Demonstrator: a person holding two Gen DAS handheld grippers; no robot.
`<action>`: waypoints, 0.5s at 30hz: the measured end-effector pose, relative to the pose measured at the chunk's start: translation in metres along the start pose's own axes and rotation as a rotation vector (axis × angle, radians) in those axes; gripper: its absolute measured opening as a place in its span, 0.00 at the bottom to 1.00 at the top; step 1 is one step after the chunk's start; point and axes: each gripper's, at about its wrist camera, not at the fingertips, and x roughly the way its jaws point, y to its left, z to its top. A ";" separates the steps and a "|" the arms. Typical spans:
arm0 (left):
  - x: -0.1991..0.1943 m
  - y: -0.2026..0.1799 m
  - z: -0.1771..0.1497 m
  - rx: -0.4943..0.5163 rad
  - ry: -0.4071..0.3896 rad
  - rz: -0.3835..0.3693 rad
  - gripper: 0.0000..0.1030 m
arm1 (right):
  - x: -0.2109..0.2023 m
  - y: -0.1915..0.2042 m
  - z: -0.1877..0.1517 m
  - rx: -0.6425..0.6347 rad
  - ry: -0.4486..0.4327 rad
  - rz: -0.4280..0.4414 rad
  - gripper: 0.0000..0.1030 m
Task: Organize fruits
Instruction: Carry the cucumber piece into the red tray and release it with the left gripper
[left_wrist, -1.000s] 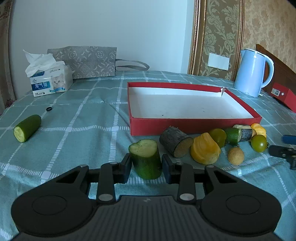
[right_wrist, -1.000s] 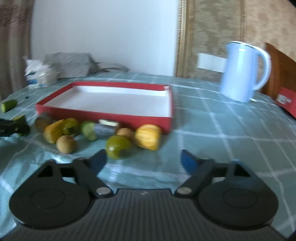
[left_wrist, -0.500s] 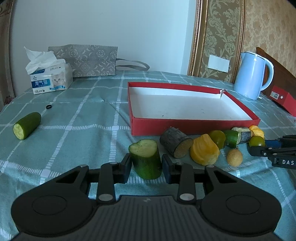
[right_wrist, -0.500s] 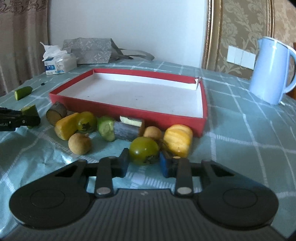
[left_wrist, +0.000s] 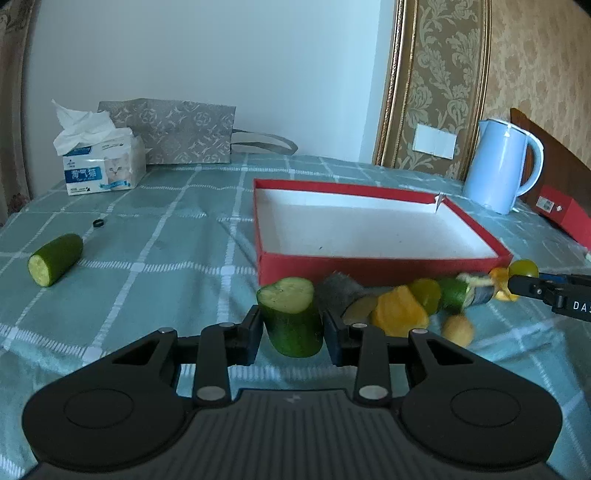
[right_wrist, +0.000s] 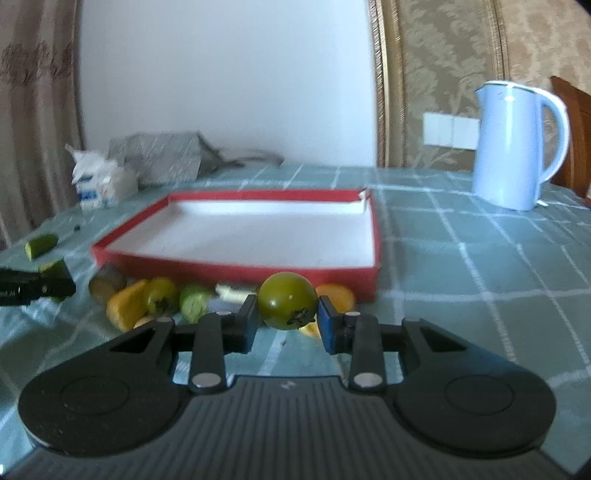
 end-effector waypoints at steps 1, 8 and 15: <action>-0.001 -0.004 0.004 0.015 -0.007 0.004 0.34 | -0.002 -0.002 0.001 0.007 -0.013 -0.007 0.31; 0.006 -0.037 0.035 0.096 -0.043 -0.038 0.34 | -0.003 -0.010 0.002 0.049 -0.026 -0.018 0.31; 0.067 -0.059 0.069 0.091 0.018 -0.039 0.33 | -0.004 -0.012 0.001 0.069 -0.033 -0.030 0.31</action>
